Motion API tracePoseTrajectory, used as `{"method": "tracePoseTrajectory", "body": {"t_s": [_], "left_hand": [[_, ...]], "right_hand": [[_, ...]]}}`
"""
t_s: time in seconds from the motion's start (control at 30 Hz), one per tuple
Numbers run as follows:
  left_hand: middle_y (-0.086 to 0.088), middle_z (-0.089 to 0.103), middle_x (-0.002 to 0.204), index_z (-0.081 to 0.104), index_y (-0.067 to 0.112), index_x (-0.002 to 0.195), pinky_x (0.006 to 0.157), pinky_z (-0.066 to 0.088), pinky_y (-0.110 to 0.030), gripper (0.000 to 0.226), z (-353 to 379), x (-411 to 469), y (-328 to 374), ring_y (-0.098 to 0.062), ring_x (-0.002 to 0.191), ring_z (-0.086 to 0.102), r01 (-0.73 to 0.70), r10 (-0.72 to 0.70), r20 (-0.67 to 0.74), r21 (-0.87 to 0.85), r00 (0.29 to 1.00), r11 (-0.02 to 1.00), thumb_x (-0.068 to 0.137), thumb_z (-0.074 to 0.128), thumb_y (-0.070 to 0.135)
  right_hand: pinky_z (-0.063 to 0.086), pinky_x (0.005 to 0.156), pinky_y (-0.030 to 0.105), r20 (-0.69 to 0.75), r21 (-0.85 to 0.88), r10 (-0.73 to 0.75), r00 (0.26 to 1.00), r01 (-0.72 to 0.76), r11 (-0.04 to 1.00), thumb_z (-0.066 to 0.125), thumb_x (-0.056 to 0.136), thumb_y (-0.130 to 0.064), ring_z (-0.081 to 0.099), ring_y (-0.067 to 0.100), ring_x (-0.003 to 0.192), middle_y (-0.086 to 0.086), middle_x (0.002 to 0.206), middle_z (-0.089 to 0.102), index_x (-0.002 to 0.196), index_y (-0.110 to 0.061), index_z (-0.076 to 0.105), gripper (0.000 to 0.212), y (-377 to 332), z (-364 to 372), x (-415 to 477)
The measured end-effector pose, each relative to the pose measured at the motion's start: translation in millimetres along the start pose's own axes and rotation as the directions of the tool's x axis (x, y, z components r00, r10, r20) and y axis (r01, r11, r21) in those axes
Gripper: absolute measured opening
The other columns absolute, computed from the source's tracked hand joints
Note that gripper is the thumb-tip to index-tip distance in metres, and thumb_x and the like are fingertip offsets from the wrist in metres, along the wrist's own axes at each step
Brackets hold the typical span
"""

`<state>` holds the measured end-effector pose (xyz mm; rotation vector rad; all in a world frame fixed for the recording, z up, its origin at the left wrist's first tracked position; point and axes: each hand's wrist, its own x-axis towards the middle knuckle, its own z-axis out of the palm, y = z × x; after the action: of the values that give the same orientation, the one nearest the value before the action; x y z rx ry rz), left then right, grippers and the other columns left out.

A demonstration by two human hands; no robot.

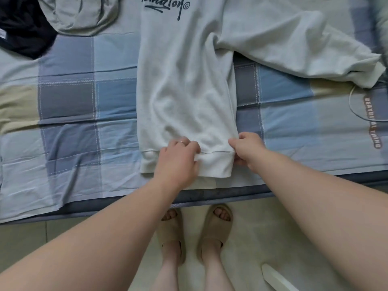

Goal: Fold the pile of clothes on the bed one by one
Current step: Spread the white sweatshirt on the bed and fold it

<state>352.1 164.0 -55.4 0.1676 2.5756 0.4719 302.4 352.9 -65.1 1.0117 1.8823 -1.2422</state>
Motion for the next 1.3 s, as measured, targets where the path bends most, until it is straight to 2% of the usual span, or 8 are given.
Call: {"method": "tracePoseTrajectory", "body": {"t_s": [0.2,0.3,0.4,0.47,0.63,0.87,1.07,1.3], "left_hand": [[-0.003,0.034,0.155,0.047,0.027,0.132,0.107,0.031,-0.045,0.048,7.3,-5.7,-46.5,-0.030,0.138,0.033,0.121,-0.124,0.000,0.205,0.992,0.971,0.090,0.063,0.041],[-0.008,0.020,0.163,0.037,0.026,0.144,0.113,0.027,-0.053,0.069,7.8,-4.4,-55.2,-0.036,0.146,0.024,0.416,-0.422,-0.237,-0.075,0.875,0.906,0.087,0.069,0.048],[-0.014,0.040,0.150,0.031,0.018,0.148,0.101,0.038,-0.043,0.071,7.1,2.0,-69.3,-0.034,0.129,0.047,0.598,-0.729,-0.039,-0.543,0.683,0.589,0.092,0.068,0.042],[-0.010,0.062,0.120,0.048,0.015,0.129,0.086,0.043,-0.038,0.043,7.8,2.3,-77.5,-0.033,0.110,0.059,0.612,-0.746,0.074,-0.627,0.662,0.481,0.097,0.063,0.038],[-0.007,0.059,0.095,0.050,0.013,0.097,0.055,0.031,-0.033,0.019,6.0,-4.9,-85.5,-0.019,0.072,0.051,0.637,-0.750,0.067,-0.581,0.658,0.507,0.102,0.055,0.031],[-0.007,0.062,0.089,0.052,0.015,0.084,0.071,0.041,-0.032,0.020,0.8,-11.1,-103.9,-0.028,0.085,0.057,0.662,-0.659,0.252,-0.562,0.708,0.496,0.093,0.067,0.027],[-0.014,0.063,0.111,0.053,0.011,0.102,0.075,0.042,-0.035,0.007,-3.0,-23.5,-114.5,-0.031,0.093,0.056,0.694,-0.708,0.199,-0.490,0.678,0.528,0.098,0.056,0.016],[-0.009,0.039,0.150,0.040,0.021,0.143,0.108,0.031,-0.045,0.052,-38.0,-17.0,-82.7,-0.033,0.138,0.032,0.453,-0.464,-0.036,-0.164,0.885,0.876,0.095,0.058,0.025]], "right_hand": [[0.057,0.089,0.054,-0.055,-0.140,-0.041,0.998,0.033,0.990,0.063,0.092,-0.019,0.066,0.036,0.100,0.015,0.108,0.068,0.098,-0.011,0.060,0.010,15.4,-4.6,5.4],[0.055,0.091,0.053,-0.057,-0.161,-0.081,0.995,0.071,0.984,0.063,0.092,-0.030,0.065,0.034,0.100,0.011,0.107,0.068,0.100,-0.012,0.061,0.020,20.8,-0.4,8.6],[0.055,0.091,0.056,-0.032,-0.182,-0.063,0.997,0.057,0.982,0.059,0.094,-0.029,0.065,0.037,0.101,0.014,0.107,0.068,0.104,-0.007,0.064,0.024,30.8,3.8,9.1],[0.055,0.090,0.057,-0.055,-0.197,-0.071,0.996,0.059,0.979,0.059,0.095,-0.029,0.065,0.039,0.099,0.016,0.104,0.068,0.102,-0.004,0.064,0.027,38.9,4.1,9.8],[0.056,0.087,0.058,-0.103,-0.187,-0.036,0.994,0.016,0.982,0.064,0.094,-0.028,0.067,0.040,0.097,0.017,0.100,0.069,0.084,-0.010,0.063,0.021,47.4,6.2,4.6],[0.056,0.093,0.052,-0.055,-0.109,0.015,0.998,-0.021,0.994,0.067,0.093,-0.018,0.065,0.031,0.104,0.009,0.113,0.066,0.111,-0.011,0.060,0.021,36.6,18.9,-15.1],[0.056,0.051,0.030,-0.107,0.016,0.110,0.988,-0.109,0.994,0.071,0.091,-0.008,0.068,0.023,0.079,0.012,0.101,0.070,0.087,-0.013,0.062,0.011,53.4,19.2,-22.1],[0.043,0.102,0.044,-0.209,-0.459,-0.190,0.959,0.075,0.885,0.063,0.094,-0.035,0.050,0.033,0.125,0.010,0.144,0.046,0.147,-0.016,0.036,0.063,8.8,-2.4,-33.8]]}}
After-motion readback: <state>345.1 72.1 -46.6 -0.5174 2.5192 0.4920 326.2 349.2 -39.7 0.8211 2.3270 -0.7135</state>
